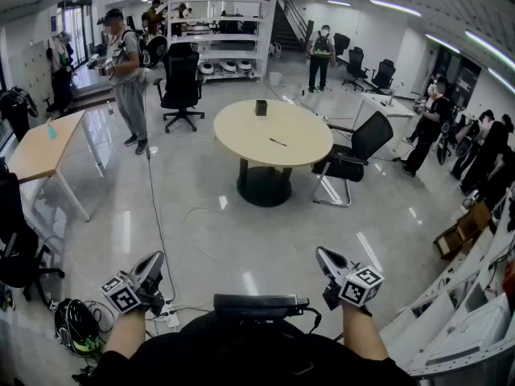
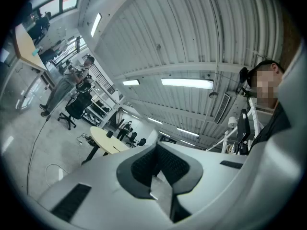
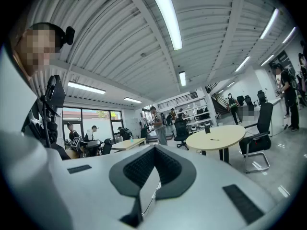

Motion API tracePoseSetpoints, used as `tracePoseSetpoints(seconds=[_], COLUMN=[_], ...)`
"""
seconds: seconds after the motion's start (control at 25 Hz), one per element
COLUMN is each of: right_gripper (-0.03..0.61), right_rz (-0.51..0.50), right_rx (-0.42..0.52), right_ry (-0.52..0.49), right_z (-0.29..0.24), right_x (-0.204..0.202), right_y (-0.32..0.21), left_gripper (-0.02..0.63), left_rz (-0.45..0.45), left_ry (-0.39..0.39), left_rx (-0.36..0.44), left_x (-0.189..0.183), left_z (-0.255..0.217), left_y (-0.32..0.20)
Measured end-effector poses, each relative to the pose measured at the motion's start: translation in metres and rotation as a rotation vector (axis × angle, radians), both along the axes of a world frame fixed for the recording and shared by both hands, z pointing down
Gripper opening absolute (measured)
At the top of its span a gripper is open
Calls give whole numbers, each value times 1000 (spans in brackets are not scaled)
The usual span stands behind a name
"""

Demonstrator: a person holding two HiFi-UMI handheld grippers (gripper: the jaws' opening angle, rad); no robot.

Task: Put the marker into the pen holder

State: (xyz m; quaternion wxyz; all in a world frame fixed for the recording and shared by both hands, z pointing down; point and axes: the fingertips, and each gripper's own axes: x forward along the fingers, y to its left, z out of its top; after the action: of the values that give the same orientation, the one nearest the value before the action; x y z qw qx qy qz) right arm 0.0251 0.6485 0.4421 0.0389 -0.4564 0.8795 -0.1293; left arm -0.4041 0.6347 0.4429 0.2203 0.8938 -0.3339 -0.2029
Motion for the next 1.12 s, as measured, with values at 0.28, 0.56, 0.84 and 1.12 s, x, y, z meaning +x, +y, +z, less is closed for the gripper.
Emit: tracePoseSetpoints(seconds=[0.28, 0.56, 0.84, 1.12], right_gripper=[2, 0, 2, 2], right_rz=[-15, -8, 10, 69], right_rx=[6, 0, 12, 5], right_ry=[7, -30, -31, -27], right_z=[-5, -5, -12, -11], right_x=[-10, -13, -15, 5], right_y=[-1, 1, 5, 22], left_gripper=[0, 0, 0, 0], left_rz=[-3, -9, 3, 4], left_ry=[3, 12, 23, 3], left_rx=[6, -3, 0, -20], left_x=[-3, -11, -11, -13], left_z=[-2, 4, 4, 11], left_y=[2, 5, 6, 17])
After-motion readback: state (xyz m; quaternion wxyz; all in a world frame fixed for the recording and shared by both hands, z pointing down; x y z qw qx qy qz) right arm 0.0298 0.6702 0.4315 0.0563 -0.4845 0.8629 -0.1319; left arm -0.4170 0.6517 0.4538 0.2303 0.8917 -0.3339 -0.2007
